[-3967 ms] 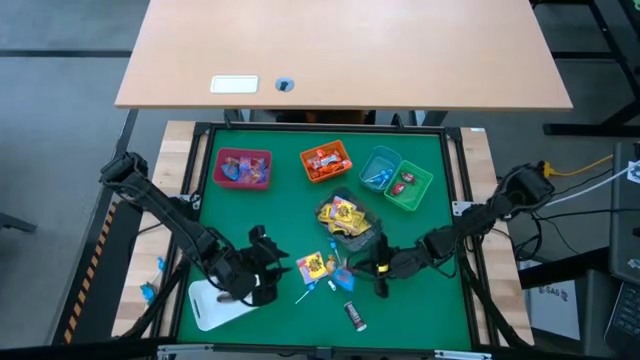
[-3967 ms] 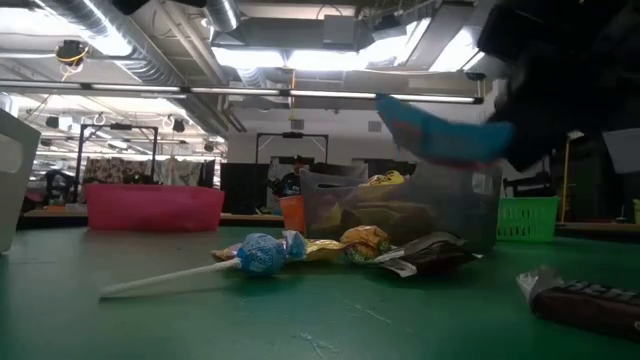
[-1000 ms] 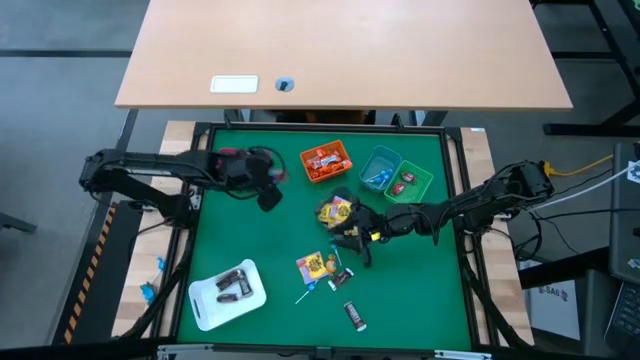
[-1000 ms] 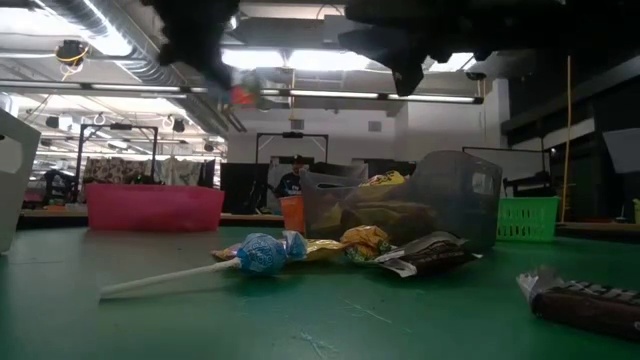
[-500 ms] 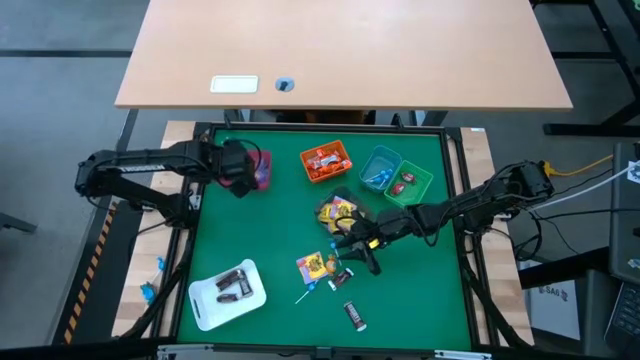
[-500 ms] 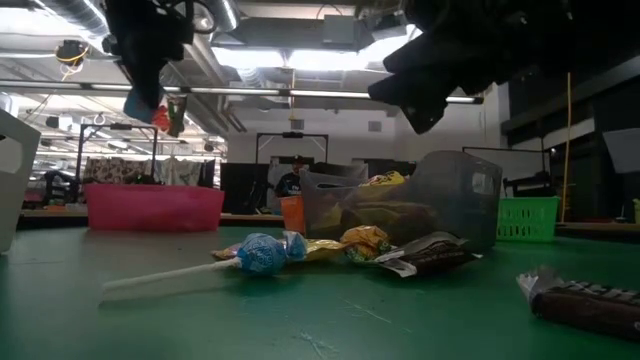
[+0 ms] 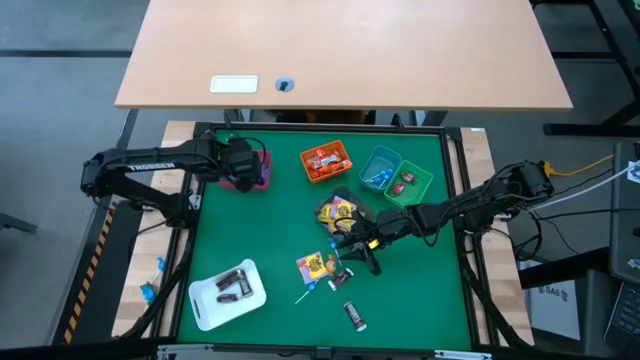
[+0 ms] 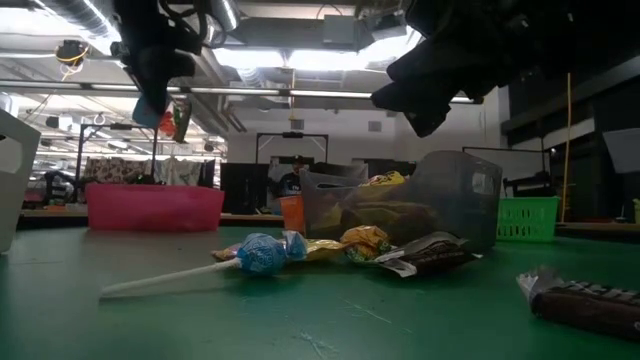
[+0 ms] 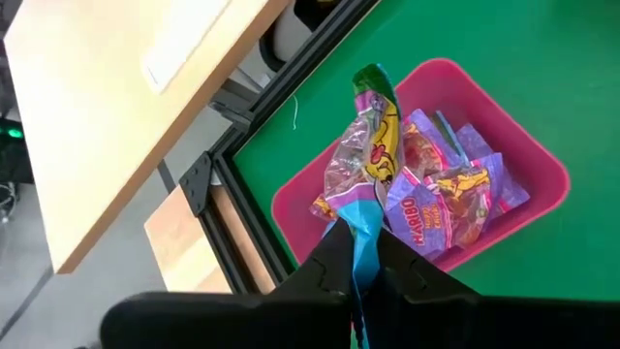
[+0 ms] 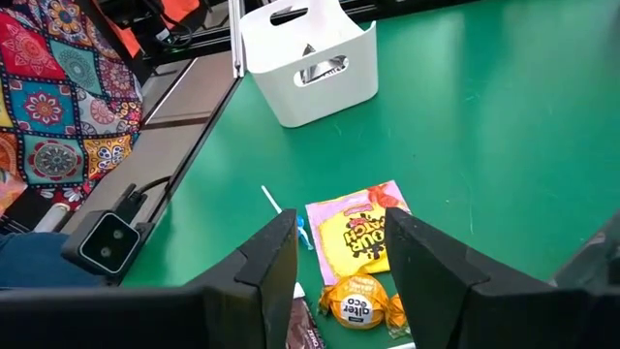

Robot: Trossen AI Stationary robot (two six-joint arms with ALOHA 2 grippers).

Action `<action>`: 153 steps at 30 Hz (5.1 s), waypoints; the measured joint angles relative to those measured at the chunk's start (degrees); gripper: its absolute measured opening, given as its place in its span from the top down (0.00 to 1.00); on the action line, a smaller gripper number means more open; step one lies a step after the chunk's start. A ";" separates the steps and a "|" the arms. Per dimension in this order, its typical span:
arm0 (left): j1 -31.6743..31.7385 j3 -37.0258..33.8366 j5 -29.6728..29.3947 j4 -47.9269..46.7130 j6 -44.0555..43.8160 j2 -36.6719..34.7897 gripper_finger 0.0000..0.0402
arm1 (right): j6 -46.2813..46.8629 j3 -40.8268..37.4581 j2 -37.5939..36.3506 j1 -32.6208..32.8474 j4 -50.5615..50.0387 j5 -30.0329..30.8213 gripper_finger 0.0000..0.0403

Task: Sort candy
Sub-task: Put the blue gummy pack into the red bin, then put the brown chocolate into the white bin

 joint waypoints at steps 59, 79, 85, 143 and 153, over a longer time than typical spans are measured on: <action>-0.06 -0.07 2.38 5.46 2.24 1.55 0.68 | -13.76 10.75 4.09 13.39 -26.16 13.04 0.32; -3.91 -0.07 8.15 8.12 2.13 1.55 0.68 | -13.79 10.83 12.53 13.49 -22.90 15.09 0.32; -5.41 -0.07 8.17 8.67 2.13 1.55 0.68 | -14.19 11.00 13.70 13.51 -21.84 16.68 0.32; -9.33 -0.07 8.13 13.00 2.22 1.55 0.68 | -19.99 25.60 21.57 15.24 -45.71 12.82 0.44; -9.33 -0.07 8.14 12.98 2.22 1.55 0.68 | -16.49 25.38 21.94 16.06 -45.47 7.88 0.53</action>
